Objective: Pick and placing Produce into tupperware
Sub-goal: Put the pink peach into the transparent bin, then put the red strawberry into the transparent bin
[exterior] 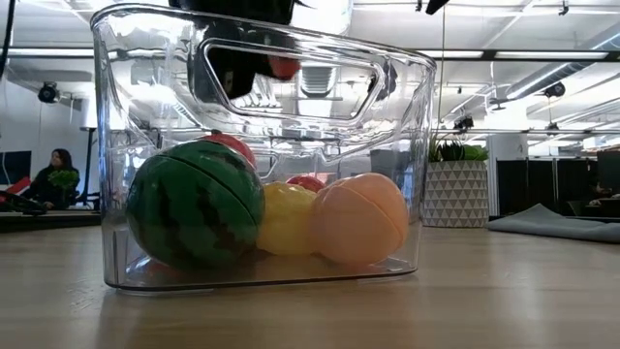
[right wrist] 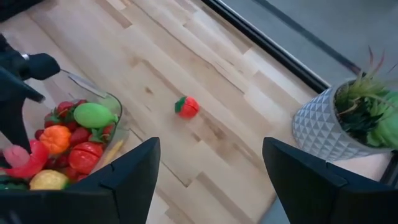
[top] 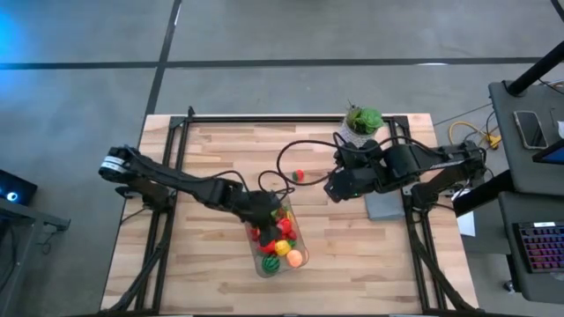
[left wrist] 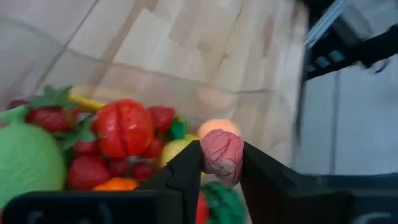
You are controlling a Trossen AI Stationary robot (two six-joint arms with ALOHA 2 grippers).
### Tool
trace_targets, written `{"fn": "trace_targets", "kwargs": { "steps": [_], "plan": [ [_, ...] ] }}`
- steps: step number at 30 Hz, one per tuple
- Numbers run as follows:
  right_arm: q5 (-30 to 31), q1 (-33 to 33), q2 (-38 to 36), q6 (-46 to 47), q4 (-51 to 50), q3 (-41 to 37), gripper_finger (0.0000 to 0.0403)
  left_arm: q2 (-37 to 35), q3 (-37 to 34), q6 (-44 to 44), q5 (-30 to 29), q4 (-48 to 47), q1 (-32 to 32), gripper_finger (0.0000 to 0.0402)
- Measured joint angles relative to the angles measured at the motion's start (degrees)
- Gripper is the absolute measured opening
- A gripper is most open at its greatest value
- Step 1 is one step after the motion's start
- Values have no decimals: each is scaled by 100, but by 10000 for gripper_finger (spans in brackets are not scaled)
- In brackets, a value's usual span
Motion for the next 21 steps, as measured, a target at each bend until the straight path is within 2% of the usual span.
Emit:
{"fn": "trace_targets", "kwargs": {
  "steps": [3,11,13,16,18,21],
  "plan": [
    [-42,2,2,34,3,-33,278,-27,8,-130,11,134,-28,115],
    [-49,-66,9,-371,71,-396,275,-145,-128,-130,-17,82,-10,237],
    [18,-68,34,-408,267,-457,275,-263,-190,-130,-35,62,21,256],
    [-2,-137,76,-933,865,-577,275,-454,-293,-139,-89,-229,75,266],
    [-460,-322,83,-1382,1416,-683,274,-621,-323,-146,-145,-528,100,267],
    [-1714,-849,83,-2008,2436,-1045,271,-885,-319,-143,-296,-1010,124,267]
  ]
}}
